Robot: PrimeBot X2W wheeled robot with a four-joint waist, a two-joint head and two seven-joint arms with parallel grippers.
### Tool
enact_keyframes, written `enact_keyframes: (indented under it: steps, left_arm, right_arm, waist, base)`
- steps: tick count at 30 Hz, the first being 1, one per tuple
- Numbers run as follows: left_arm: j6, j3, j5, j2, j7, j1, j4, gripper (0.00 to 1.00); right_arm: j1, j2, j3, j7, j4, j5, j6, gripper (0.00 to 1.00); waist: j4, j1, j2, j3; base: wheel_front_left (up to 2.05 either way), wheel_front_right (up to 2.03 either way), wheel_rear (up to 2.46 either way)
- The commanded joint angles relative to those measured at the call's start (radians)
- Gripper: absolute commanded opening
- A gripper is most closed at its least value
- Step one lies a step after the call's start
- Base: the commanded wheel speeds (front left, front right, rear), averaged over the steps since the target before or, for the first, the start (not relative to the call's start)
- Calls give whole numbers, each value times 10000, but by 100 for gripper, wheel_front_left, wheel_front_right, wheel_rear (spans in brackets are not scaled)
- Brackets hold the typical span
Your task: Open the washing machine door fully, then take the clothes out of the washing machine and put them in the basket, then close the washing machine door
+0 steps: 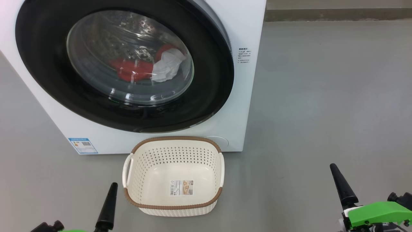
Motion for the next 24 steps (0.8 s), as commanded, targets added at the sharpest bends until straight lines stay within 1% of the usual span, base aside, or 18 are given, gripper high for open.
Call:
enact_keyframes:
  steps: [1, 4, 6, 14, 24]
  left_arm:
    - [84, 40, 458, 142, -123, -96, -386, 100]
    - [214, -36, 917, 147, -212, -82, -468, 100]
    - [309, -137, 1430, 151, -301, -71, -533, 100]
    - [579, -357, 2675, 164, -538, 5, -674, 100]
    - [786, -531, 3808, 178, -805, 62, -807, 100]
  right_arm:
    - [-124, -203, 118, -133, -312, -316, 0, 100]
    - [-121, -245, 194, -221, -367, -728, 0, 100]
    - [-100, -282, 263, -310, -381, -1137, 0, 100]
    - [-30, -413, 472, -544, -553, -2199, -1, 100]
    - [40, -576, 719, -809, -689, -3215, -1, 100]
  waist:
    - [-3, -1, 0, 5]
    - [-7, -1, 0, 11]
    - [-4, -1, 0, 6]
    - [-22, -1, 0, -17]
    - [-51, -1, 0, -8]
  base:
    - [0, 0, 0]
    - [0, 0, 0]
    - [0, 0, 0]
    - [0, 0, 0]
    - [0, 0, 0]
